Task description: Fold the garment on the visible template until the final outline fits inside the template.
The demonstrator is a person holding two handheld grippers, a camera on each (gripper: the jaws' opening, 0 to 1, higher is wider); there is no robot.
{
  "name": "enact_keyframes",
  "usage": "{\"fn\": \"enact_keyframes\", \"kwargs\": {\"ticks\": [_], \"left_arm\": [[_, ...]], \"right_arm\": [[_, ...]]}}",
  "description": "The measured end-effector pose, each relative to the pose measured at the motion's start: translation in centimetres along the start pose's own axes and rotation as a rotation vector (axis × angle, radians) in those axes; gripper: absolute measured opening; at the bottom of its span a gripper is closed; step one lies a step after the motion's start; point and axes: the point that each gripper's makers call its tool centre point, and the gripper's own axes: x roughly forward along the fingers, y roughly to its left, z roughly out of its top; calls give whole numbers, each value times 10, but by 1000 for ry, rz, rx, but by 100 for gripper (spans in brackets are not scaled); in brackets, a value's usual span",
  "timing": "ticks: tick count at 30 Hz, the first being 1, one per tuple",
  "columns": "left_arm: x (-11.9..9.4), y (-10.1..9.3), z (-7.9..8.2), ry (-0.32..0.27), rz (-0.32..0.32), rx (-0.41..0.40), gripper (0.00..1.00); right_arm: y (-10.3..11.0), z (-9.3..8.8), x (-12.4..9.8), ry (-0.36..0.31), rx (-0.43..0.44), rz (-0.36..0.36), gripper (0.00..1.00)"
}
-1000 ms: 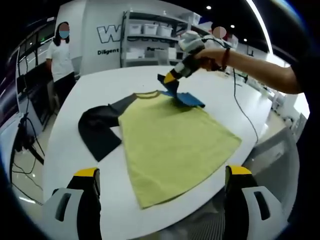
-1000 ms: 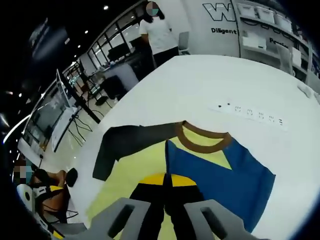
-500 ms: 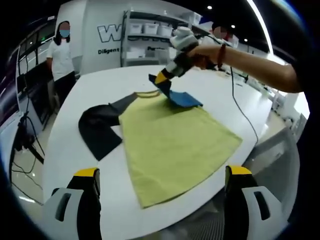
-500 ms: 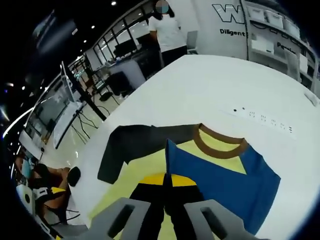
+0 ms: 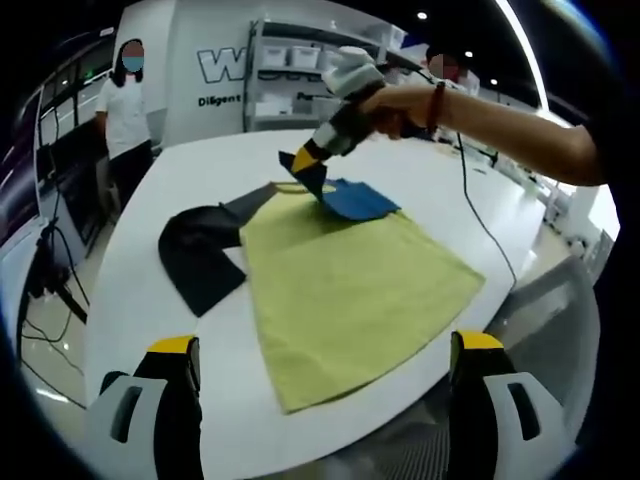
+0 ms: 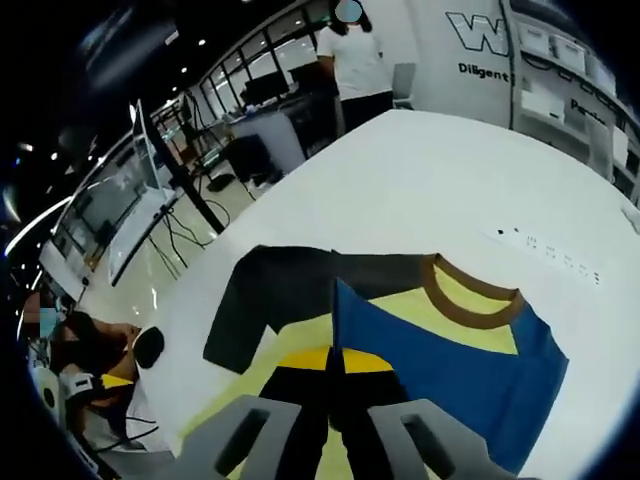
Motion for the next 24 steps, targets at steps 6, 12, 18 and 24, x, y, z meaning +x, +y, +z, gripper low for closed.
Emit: {"fn": "enact_keyframes", "kwargs": {"ticks": [6, 12, 18, 24], "left_arm": [[-1, 1, -2, 1, -1, -3, 99], [-1, -1, -4, 5, -6, -3, 99], [-1, -2, -6, 9, -9, -4, 99], [2, 2, -9, 12, -5, -20, 99]], "right_arm": [[10, -6, 9, 21, -21, 7, 0], [12, -13, 21, 37, -13, 8, 0], [12, -21, 35, 56, 1, 12, 0], [16, -31, 52, 86, 1, 9, 0]]}}
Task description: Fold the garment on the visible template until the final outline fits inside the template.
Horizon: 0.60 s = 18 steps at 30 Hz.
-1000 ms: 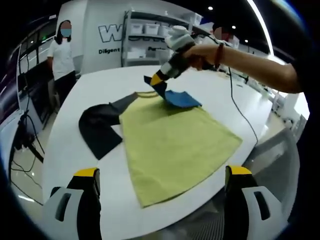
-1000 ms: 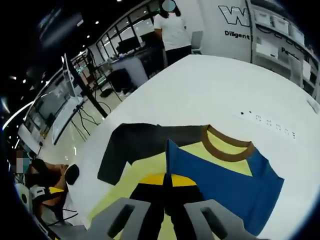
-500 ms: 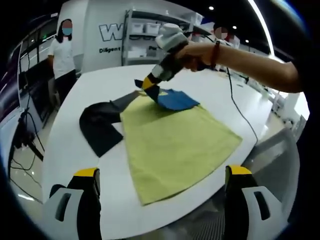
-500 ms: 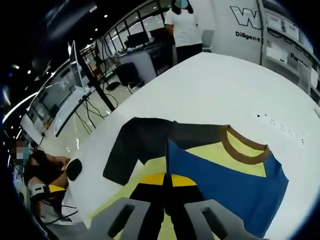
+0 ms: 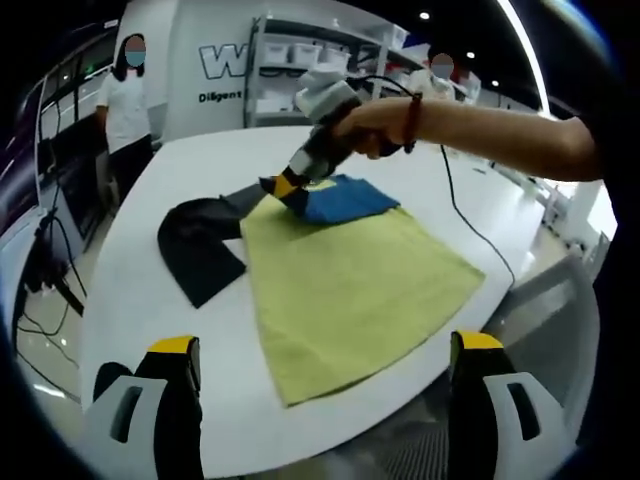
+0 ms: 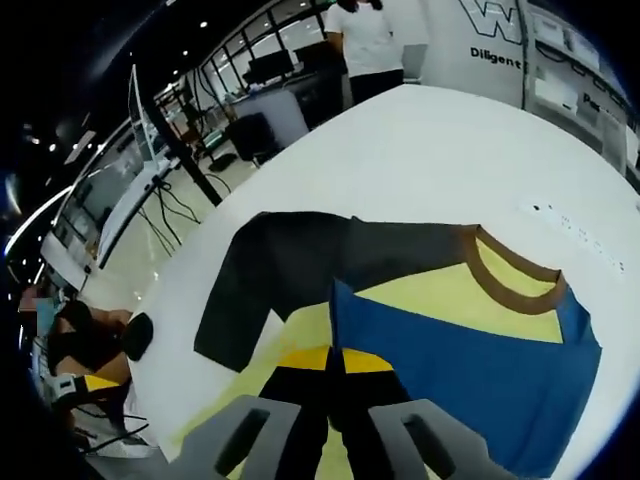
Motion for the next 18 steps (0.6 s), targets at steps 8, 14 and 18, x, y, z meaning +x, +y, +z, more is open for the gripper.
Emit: {"fn": "enact_keyframes", "kwargs": {"ticks": [8, 14, 18], "left_arm": [[3, 3, 1, 7, -4, 0, 99], [8, 6, -2, 22, -12, -2, 99], [9, 6, -1, 22, -14, -5, 99]], "right_arm": [[-2, -5, 22, 9, 33, 7, 0], [-2, -9, 31, 15, 61, 27, 0], [5, -8, 31, 9, 44, 49, 4]]}}
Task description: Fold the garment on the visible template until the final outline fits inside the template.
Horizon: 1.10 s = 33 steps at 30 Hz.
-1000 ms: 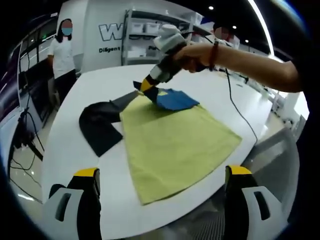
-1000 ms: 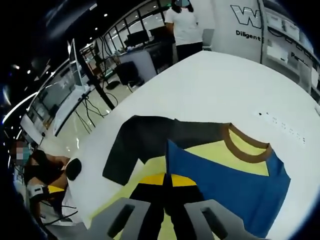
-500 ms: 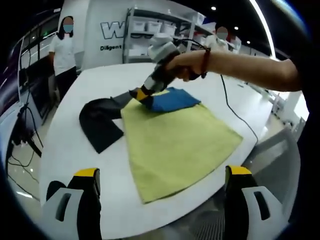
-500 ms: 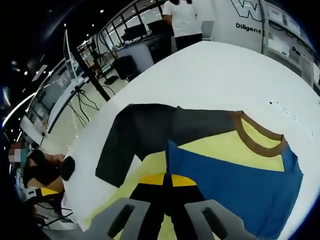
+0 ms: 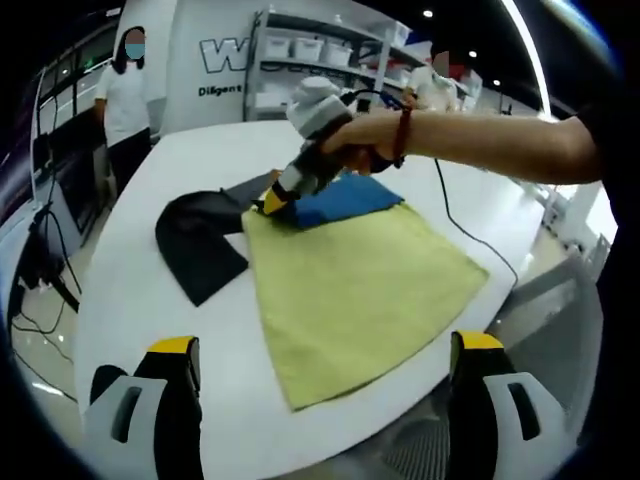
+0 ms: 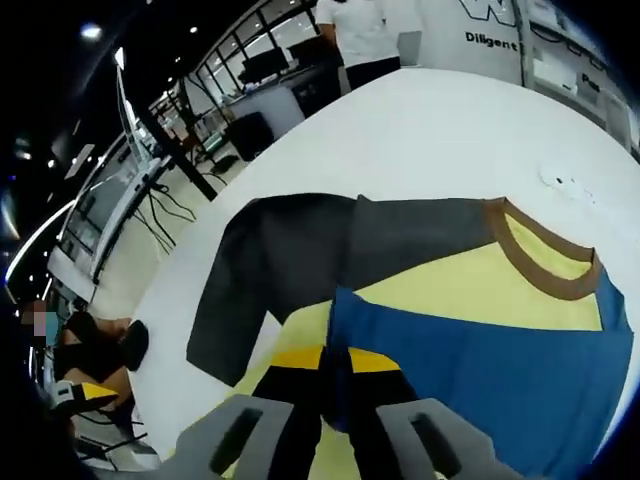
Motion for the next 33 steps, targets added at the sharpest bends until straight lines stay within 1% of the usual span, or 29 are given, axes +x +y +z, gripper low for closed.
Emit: {"fn": "enact_keyframes", "kwargs": {"ticks": [3, 7, 11, 14, 17, 21, 25, 26, 31, 32, 33], "left_arm": [[1, 0, 2, -3, 1, -1, 99], [1, 0, 4, -5, -1, 7, 99], [1, 1, 7, -11, 7, -2, 99], [1, 2, 9, -15, 13, -2, 99], [1, 4, 13, -28, 21, -9, 99], [1, 4, 16, -36, 27, -17, 99], [1, 3, 17, -41, 22, -25, 99], [1, 4, 17, -40, 21, -24, 99], [-1, 6, 17, -35, 24, -21, 99], [-1, 6, 17, -34, 25, -20, 99], [-1, 7, 16, -31, 27, -18, 99]], "right_arm": [[6, 5, -1, -19, 3, 23, 13], [8, 12, -5, -58, -13, 31, 28], [4, 15, -13, -91, -13, 21, 43], [-2, 15, -20, -112, -26, -4, 50], [-11, 14, -29, -126, -53, -38, 52], [-24, 11, -41, -148, -31, -62, 59], [-37, 6, -54, -160, -40, -87, 63], [-45, 5, -58, -162, -41, -98, 65], [-69, -6, -77, -164, -39, -136, 69], [-70, -7, -78, -164, -39, -139, 69], [-79, -11, -83, -164, -32, -153, 70]]}}
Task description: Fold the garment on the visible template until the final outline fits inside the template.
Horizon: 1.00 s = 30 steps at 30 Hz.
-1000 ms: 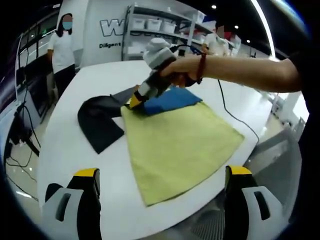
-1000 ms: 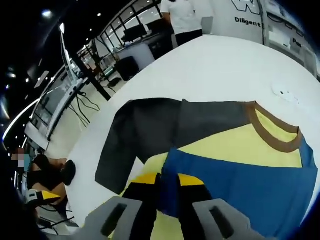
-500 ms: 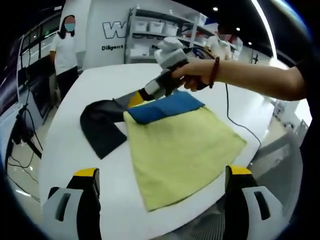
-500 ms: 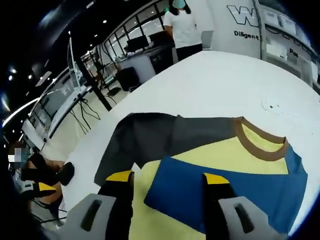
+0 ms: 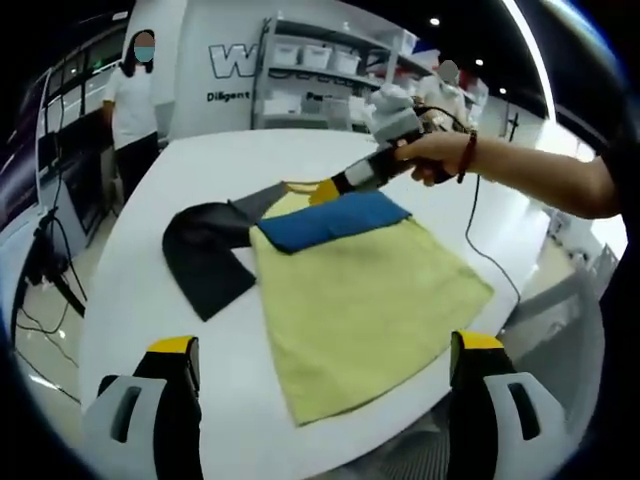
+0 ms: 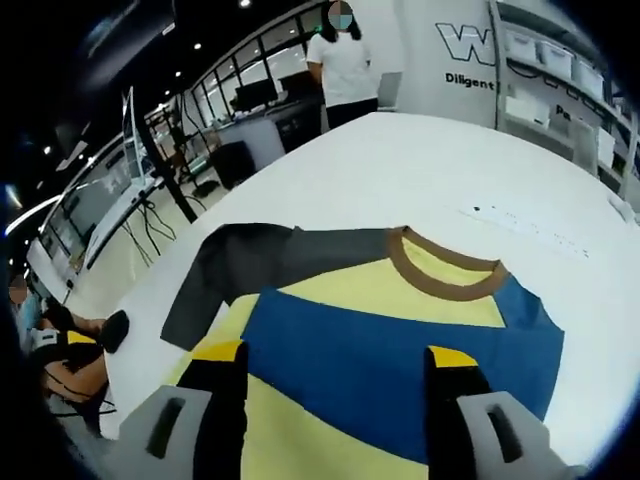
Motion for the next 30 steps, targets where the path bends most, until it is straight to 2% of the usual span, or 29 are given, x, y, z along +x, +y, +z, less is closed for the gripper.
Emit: {"fn": "enact_keyframes", "kwargs": {"ticks": [14, 17, 25, 30], "left_arm": [[5, 1, 0, 3, -7, 1, 99], [6, 0, -1, 8, -10, 2, 99], [9, -2, 0, 6, -18, 10, 99], [9, -2, -1, 8, -17, 9, 99]], "right_arm": [[-53, -30, -24, 23, 71, -71, 80], [-67, -37, -29, 16, 95, -94, 86], [-89, -57, -40, 23, 147, -131, 97], [-101, -70, -47, 29, 185, -149, 98]]}}
